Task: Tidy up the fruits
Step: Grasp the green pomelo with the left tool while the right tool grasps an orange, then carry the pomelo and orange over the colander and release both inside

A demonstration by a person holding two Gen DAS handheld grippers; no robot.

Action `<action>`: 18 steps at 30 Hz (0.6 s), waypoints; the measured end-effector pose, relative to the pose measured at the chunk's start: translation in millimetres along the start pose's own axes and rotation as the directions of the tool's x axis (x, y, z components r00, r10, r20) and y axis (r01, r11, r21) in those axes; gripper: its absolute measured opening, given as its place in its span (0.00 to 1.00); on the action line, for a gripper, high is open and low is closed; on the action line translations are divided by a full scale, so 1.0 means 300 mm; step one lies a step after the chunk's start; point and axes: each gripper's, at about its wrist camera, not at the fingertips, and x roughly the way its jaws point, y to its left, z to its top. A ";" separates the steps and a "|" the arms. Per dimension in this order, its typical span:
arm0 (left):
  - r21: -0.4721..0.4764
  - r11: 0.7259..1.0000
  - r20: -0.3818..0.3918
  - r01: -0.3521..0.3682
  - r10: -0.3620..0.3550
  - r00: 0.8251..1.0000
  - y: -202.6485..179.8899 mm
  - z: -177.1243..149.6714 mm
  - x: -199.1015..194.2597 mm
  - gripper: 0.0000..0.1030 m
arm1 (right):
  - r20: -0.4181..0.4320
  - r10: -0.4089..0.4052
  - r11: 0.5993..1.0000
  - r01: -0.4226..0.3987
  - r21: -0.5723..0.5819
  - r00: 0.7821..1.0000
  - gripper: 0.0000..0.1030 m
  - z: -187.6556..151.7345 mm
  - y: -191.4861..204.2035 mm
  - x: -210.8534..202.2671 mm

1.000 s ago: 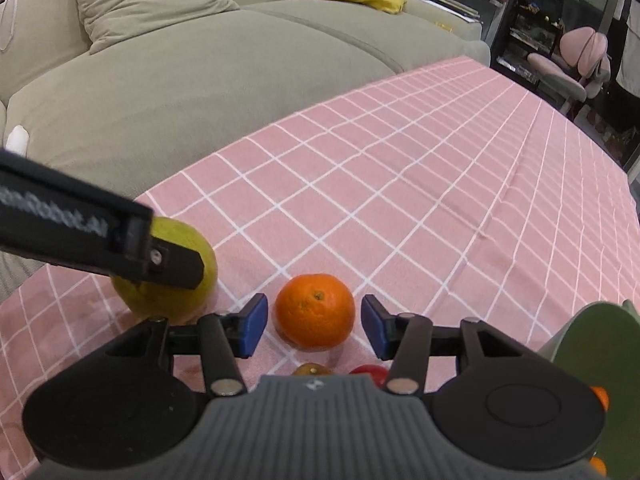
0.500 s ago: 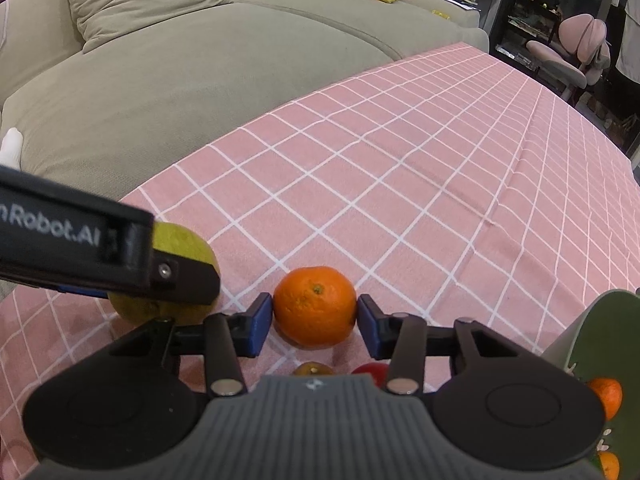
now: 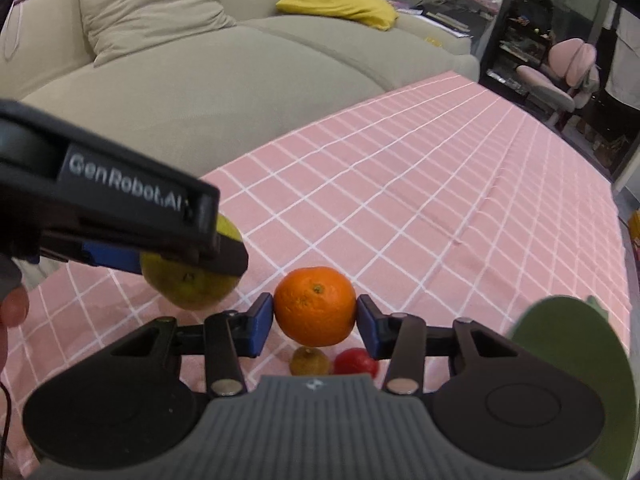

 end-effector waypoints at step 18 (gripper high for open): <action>0.245 0.945 -0.027 0.215 -0.215 0.976 -0.407 -0.066 -0.120 0.75 | 0.084 -0.120 0.982 0.106 0.154 0.989 0.41 -0.098 -0.247 -0.399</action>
